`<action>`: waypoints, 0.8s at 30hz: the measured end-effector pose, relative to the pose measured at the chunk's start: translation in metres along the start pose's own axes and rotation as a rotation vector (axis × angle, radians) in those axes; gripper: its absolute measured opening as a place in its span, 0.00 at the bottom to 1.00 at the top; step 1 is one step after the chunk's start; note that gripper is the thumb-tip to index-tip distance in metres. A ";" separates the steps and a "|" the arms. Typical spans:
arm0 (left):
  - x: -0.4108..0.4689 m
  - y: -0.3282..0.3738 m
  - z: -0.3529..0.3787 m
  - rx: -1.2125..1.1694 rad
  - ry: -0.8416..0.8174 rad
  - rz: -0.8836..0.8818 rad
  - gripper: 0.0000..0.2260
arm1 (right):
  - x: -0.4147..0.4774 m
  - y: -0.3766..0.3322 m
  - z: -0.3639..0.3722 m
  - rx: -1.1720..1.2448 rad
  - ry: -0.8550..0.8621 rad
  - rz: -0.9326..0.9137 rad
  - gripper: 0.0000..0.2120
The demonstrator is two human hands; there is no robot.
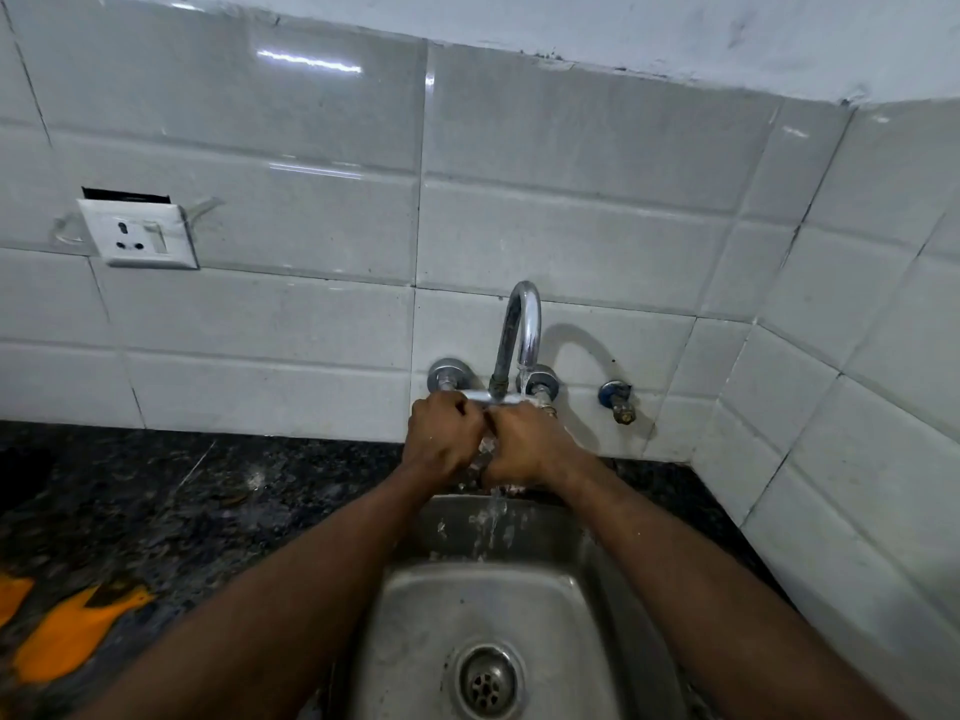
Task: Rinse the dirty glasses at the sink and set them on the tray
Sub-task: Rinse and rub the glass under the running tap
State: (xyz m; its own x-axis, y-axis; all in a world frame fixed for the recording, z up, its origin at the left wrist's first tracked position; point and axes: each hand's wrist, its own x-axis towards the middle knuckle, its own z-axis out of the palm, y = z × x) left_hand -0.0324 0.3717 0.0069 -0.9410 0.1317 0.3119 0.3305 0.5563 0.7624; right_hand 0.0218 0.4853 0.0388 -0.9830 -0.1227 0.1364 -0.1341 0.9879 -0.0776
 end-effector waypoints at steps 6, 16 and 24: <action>-0.001 0.005 -0.005 -0.078 0.076 0.115 0.15 | 0.001 0.008 0.009 0.117 0.128 0.045 0.26; -0.001 0.006 0.007 -0.058 0.074 0.111 0.20 | -0.008 0.010 0.004 0.170 0.143 0.051 0.29; -0.004 0.023 -0.001 0.054 -0.012 -0.022 0.22 | -0.013 0.008 0.005 -0.013 0.193 0.092 0.34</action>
State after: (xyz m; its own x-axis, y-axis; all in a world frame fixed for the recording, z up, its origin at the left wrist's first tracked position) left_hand -0.0214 0.3831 0.0233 -0.9489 0.1289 0.2880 0.3057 0.6024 0.7374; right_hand 0.0325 0.4946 0.0311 -0.9488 -0.0130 0.3157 -0.0422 0.9954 -0.0858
